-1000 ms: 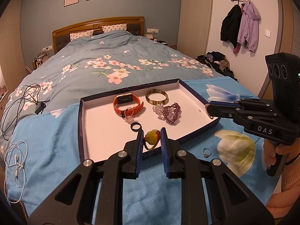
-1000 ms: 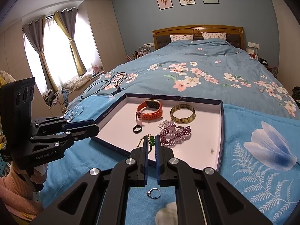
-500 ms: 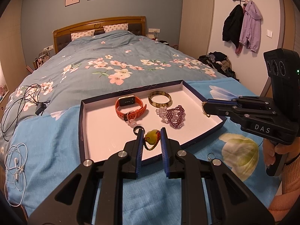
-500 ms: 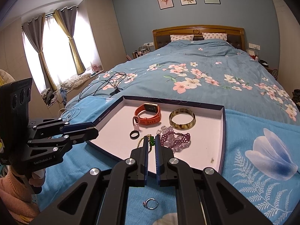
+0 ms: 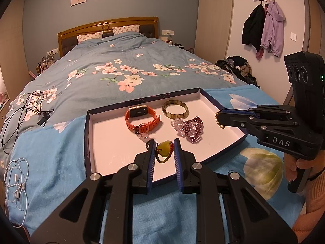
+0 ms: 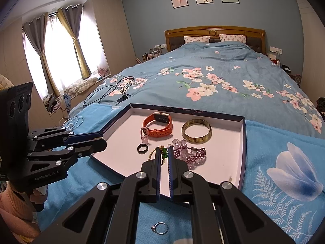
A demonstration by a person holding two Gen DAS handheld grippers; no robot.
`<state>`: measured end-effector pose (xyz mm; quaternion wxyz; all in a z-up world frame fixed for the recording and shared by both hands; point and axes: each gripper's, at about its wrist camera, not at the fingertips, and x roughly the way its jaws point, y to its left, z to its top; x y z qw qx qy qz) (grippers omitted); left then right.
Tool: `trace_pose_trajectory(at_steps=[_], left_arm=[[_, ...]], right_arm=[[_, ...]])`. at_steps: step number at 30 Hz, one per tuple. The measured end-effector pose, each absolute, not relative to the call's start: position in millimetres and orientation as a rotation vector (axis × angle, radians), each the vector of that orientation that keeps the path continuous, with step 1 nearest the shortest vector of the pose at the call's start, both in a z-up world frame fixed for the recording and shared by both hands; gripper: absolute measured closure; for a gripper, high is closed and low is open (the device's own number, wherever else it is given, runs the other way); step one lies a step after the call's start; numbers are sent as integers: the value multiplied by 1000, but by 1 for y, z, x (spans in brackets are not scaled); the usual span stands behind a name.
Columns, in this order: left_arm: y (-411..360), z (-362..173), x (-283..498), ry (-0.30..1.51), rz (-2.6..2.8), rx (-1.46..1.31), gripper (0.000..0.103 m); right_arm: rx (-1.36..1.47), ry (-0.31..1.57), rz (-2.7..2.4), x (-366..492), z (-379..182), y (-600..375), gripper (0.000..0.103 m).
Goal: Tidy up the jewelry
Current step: 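Carry the gold chain with the right tool over the tray while the left tool carries the yellow ring, then lower the gold chain into the tray and open the right tool while the left tool releases the yellow ring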
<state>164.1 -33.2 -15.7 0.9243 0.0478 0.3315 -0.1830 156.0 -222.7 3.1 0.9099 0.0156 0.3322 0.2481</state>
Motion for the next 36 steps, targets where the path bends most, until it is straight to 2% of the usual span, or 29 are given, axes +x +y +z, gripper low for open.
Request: trace_pose_trajectory(at_steps=[36], left_arm=[[-37, -29, 192, 715, -337, 94, 85]], right_arm=[[17, 735, 493, 180, -11, -221, 98]])
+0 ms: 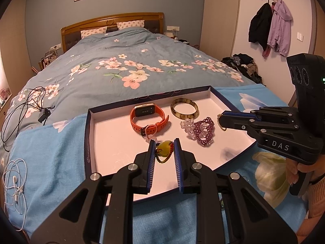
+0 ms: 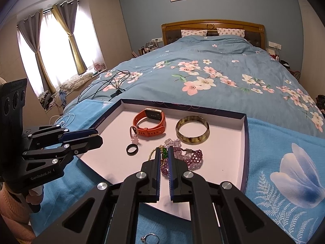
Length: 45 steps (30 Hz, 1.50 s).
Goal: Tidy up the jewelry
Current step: 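Lower the gold chain into the tray and open the right tool while the left tool releases the yellow ring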
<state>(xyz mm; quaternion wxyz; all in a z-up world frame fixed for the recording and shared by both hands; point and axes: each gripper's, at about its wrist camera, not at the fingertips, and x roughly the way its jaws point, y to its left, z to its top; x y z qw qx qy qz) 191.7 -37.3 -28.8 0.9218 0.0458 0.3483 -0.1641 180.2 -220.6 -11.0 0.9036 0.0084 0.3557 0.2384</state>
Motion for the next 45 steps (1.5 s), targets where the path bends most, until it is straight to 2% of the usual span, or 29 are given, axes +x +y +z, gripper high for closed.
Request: trace_pose_trajectory(at_steps=[45], left_arm=[[-42, -53, 223, 789, -305, 88, 85]], right_arm=[[-21, 801, 440, 202, -34, -213, 98]])
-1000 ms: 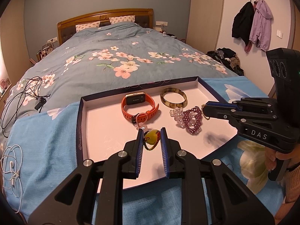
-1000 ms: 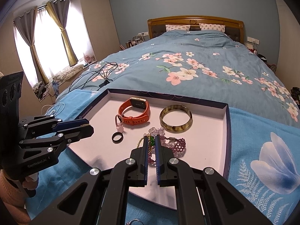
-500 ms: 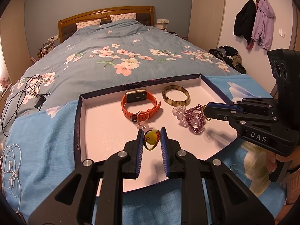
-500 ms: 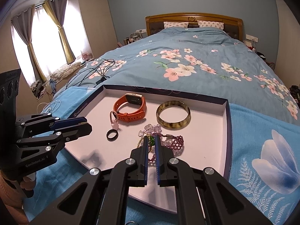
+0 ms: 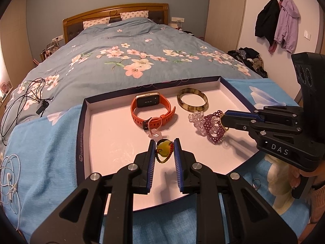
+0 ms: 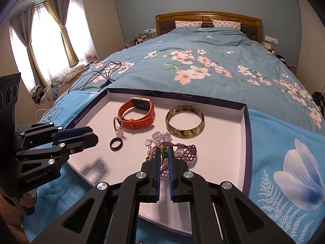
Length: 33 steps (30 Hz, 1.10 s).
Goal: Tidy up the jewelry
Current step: 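Lower the gold chain into the tray and open the right tool while the left tool releases the yellow ring, then withdraw both open tools from the tray toward the remaining rings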
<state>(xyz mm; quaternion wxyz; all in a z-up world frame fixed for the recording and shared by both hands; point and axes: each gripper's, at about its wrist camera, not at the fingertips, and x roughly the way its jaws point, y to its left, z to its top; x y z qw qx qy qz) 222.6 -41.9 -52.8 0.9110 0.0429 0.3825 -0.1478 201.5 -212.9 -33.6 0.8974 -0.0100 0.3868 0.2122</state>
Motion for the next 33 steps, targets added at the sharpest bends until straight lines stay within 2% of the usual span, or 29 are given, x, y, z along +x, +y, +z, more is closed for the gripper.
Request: trace_pose_trajectory(at_steps=[15, 21, 28, 30, 31, 33], left_arm=[[-41, -62, 232, 826, -297, 61, 84], [-41, -63, 231, 817, -298, 59, 83], [-37, -55, 224, 784, -282, 57, 65], [-36, -49, 217, 763, -273, 66, 59], [-35, -46, 214, 758, -271, 67, 53], [-33, -41, 205, 742, -274, 75, 52]], right_arm=[[-43, 814, 421, 203, -39, -208, 96], [-42, 805, 408, 201, -38, -210, 92], [-12, 783, 409, 196, -29, -218, 85], [-2, 770, 414, 191, -24, -222, 80], [-1, 762, 417, 188, -21, -223, 79], [-9, 752, 424, 181, -17, -225, 79]])
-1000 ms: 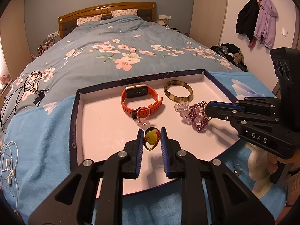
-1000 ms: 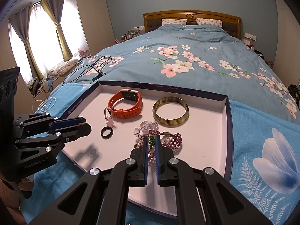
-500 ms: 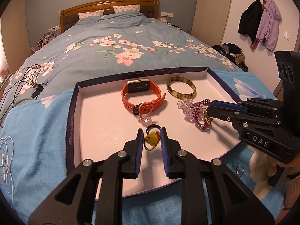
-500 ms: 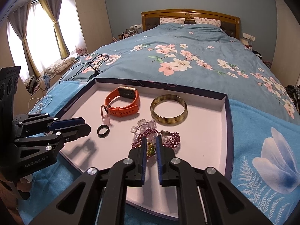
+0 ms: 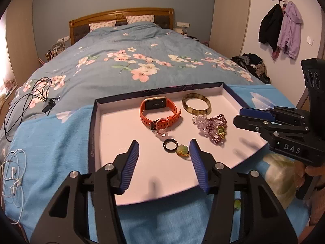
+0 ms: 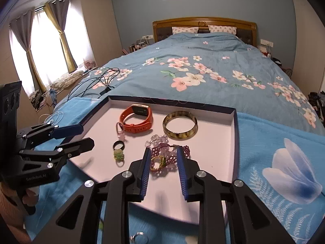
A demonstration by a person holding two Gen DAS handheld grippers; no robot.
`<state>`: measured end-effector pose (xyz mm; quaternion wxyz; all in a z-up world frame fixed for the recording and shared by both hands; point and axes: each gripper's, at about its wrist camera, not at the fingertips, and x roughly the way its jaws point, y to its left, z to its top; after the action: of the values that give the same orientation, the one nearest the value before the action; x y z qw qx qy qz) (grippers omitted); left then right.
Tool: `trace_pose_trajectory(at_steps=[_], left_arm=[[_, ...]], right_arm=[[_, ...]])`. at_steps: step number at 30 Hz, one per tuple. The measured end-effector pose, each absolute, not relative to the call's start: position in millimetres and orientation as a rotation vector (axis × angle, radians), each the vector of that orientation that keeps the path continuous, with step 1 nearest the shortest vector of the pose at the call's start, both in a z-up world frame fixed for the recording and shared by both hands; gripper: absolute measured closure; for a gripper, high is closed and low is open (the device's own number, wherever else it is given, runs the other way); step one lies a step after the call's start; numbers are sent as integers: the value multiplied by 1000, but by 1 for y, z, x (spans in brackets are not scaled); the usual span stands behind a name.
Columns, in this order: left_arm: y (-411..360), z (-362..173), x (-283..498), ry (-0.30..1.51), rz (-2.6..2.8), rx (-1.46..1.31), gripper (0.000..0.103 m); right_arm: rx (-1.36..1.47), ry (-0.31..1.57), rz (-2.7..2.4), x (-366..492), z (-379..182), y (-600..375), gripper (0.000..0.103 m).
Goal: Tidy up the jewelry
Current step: 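Withdraw both open tools from the tray toward the remaining rings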
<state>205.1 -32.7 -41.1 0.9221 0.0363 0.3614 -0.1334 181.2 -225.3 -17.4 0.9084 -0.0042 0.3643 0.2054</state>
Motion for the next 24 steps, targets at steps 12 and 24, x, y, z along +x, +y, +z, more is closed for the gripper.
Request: trace_pose_trajectory(at_steps=[12, 24], left_arm=[[-41, -38, 129, 718, -462, 129, 49], [-84, -74, 123, 849, -558, 157, 58]], right_arm=[[-57, 750, 492, 123, -12, -234, 75], [-16, 802, 479, 102, -33, -243, 71]])
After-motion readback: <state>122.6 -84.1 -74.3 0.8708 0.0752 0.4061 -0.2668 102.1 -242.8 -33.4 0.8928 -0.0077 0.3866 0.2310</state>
